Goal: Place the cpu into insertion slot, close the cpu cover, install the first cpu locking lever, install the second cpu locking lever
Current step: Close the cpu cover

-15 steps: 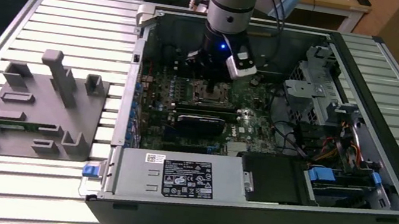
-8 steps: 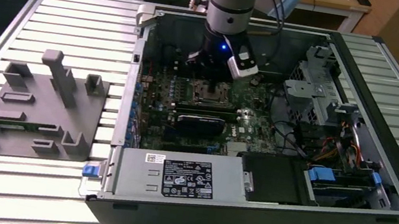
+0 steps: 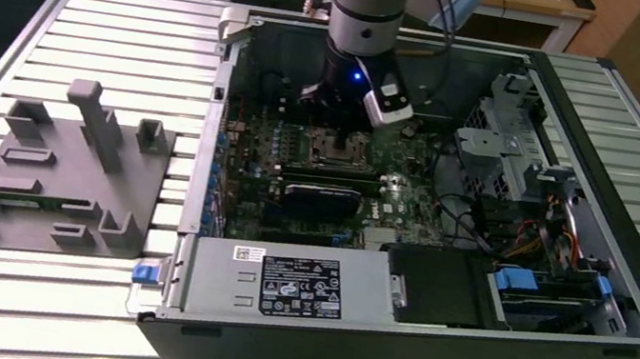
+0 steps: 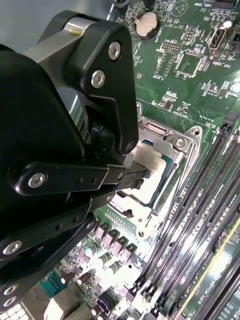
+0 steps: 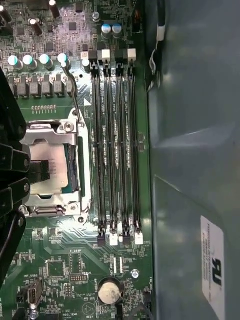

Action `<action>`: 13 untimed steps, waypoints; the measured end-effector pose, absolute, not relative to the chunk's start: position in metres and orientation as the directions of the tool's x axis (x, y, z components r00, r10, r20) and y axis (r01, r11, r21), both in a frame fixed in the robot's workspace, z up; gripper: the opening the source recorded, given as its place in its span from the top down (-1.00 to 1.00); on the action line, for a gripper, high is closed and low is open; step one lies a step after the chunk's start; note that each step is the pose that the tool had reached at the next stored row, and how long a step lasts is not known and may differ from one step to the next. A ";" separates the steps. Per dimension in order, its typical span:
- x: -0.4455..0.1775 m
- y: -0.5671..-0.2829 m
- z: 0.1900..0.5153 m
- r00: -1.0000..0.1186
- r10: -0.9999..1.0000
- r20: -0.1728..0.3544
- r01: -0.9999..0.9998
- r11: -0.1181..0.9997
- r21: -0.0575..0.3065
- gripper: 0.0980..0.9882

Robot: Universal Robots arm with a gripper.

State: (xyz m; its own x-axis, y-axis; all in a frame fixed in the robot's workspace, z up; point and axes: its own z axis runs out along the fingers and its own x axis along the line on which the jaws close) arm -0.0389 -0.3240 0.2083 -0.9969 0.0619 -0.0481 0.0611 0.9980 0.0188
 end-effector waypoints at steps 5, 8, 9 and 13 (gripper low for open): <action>-0.045 -0.324 0.208 -0.997 0.067 -0.048 0.066 0.998 0.019 0.98; -0.049 -0.324 0.208 -0.996 0.069 -0.048 0.068 0.998 0.019 0.98; -0.050 -0.324 0.208 -0.996 0.069 -0.048 0.068 0.998 0.019 0.98; -0.054 -0.325 0.208 -0.996 0.069 -0.049 0.068 0.998 0.019 0.98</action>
State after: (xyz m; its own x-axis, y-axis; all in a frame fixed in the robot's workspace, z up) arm -0.0538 -0.3245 0.2076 -0.9964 0.0689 -0.0495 0.0680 0.9975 0.0189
